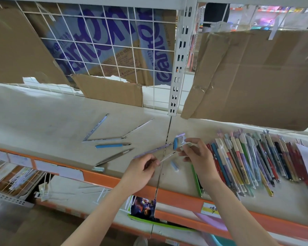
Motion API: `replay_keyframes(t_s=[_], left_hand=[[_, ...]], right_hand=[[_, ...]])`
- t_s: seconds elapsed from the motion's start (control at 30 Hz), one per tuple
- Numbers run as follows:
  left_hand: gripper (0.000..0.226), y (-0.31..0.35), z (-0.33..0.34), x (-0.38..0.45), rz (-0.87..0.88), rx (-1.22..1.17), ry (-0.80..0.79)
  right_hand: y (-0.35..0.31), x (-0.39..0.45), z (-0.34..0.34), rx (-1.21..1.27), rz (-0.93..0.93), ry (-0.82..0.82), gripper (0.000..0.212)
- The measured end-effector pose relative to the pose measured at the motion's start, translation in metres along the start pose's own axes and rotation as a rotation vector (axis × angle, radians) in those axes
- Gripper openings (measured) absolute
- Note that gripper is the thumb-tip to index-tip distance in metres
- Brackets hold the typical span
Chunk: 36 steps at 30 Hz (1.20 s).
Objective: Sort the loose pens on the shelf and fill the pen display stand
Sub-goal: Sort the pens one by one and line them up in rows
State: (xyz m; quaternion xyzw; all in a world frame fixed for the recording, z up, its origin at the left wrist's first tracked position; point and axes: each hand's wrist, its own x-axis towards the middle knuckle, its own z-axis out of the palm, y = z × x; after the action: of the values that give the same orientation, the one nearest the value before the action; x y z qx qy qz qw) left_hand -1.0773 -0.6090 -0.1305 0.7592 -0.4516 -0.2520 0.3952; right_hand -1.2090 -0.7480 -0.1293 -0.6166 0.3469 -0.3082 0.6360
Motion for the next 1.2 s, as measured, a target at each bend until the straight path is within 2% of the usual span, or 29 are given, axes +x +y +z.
replay_keyframes(t_s=[0.3,0.4,0.6,0.77,1.0,1.2], left_hand=[[0.02,0.006,-0.003,-0.003,-0.014,-0.003,-0.015],[0.021,0.012,-0.002,-0.001,-0.065,-0.053,-0.006],[0.03,0.023,-0.002,0.0,-0.274,-0.446,0.018],[0.031,0.032,-0.011,0.008,-0.274,-0.519,0.072],[0.027,0.019,-0.017,-0.002,-0.427,-0.866,-0.055],[0.025,0.014,-0.023,-0.007,-0.324,-0.674,-0.012]], right_hand=[[0.002,-0.005,0.011,0.057,0.033,-0.116,0.018],[0.005,-0.009,0.02,0.041,0.015,-0.111,0.016],[-0.003,-0.007,0.036,-0.036,-0.054,-0.131,0.021],[-0.023,0.007,0.049,-0.024,-0.116,-0.217,0.041],[-0.021,0.007,0.055,-0.016,-0.142,-0.316,0.037],[-0.021,0.01,0.049,0.06,-0.076,-0.329,0.029]])
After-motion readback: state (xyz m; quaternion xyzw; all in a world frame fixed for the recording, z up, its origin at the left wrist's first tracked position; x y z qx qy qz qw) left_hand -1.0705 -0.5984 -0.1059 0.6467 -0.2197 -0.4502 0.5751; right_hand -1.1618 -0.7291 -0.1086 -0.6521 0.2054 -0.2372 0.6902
